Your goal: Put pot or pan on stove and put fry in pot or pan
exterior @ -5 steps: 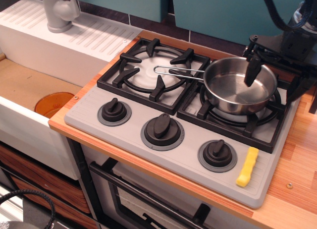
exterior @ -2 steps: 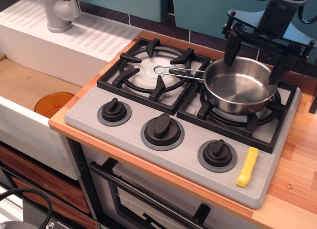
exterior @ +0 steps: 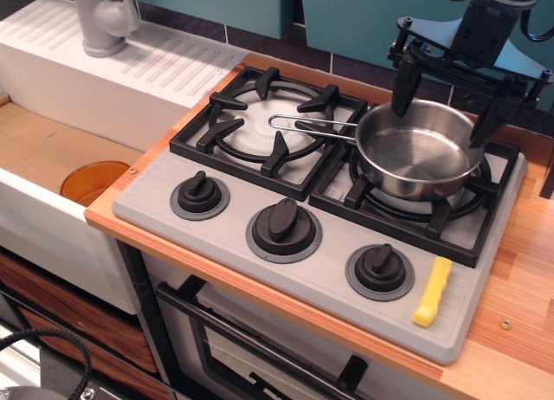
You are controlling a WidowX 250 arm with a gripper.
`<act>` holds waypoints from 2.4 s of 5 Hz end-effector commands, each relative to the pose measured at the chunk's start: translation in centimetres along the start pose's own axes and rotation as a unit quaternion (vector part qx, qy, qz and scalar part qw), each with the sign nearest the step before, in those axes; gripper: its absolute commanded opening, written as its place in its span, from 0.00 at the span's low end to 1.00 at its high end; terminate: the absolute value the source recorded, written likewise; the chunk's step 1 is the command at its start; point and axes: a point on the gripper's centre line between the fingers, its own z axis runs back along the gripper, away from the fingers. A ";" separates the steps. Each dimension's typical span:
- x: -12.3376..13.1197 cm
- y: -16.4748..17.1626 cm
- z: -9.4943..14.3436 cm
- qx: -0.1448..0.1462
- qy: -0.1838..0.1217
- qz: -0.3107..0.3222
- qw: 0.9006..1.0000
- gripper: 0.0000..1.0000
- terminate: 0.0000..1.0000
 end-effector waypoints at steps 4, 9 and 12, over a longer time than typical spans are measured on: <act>-4.5 -3.4 -0.3 -0.006 -0.090 0.027 0.996 1.00 0.00; -7.6 -4.4 -4.2 -0.009 -0.130 0.038 0.991 1.00 0.00; -8.8 -6.8 -4.9 -0.003 -0.138 0.048 0.989 1.00 0.00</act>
